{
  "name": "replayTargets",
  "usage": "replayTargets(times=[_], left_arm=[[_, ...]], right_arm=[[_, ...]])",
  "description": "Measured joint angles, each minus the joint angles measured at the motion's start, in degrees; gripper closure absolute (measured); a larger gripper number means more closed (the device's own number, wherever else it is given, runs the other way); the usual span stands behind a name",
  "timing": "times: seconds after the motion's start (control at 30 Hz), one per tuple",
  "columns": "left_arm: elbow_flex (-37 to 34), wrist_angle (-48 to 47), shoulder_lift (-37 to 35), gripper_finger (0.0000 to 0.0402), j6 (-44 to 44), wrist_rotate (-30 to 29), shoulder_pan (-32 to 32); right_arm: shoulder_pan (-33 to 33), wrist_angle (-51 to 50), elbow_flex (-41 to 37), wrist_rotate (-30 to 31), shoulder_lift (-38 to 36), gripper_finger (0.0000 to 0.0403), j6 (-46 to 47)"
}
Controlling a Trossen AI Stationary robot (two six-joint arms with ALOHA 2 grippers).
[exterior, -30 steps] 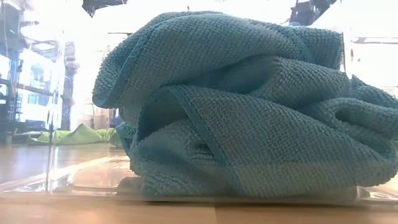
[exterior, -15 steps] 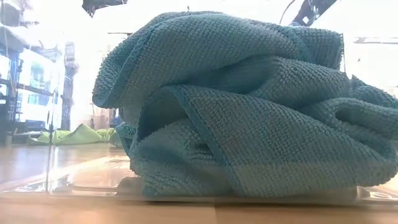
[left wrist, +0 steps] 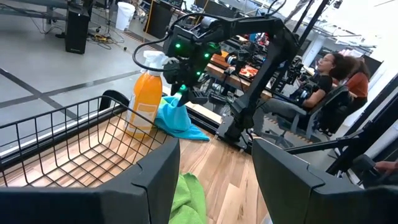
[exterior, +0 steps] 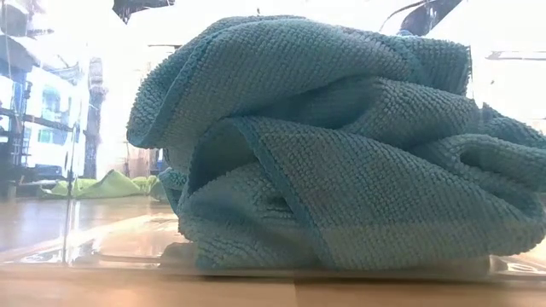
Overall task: Sort microfiber towel by color & place in baskets
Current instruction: Put the top blue towel into the transparent bin
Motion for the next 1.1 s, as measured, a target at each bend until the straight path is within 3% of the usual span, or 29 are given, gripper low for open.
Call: replayTargets(times=[0.13,0.5,0.83,0.97,1.1], left_arm=[[0.0,0.0,0.0,0.0213,0.0,0.0,0.0],[0.0,0.0,0.0,0.0213,0.0,0.3,0.0],[0.0,0.0,0.0,0.0213,-0.1,0.3,0.0],[0.0,0.0,0.0,0.0213,-0.1,0.2,0.0],[0.0,0.0,0.0,0.0213,-0.1,0.3,0.0]], right_arm=[[0.0,1.3,-0.9,0.0,0.2,0.0162,-0.8],[0.0,5.8,-12.8,1.0,-6.1,0.0162,0.1],[0.0,10.7,-13.6,1.3,-6.8,0.0165,0.4],[0.0,12.6,-13.6,1.0,-6.8,0.0204,0.0],[0.0,13.0,-13.6,-0.2,-6.8,0.0312,0.3]])
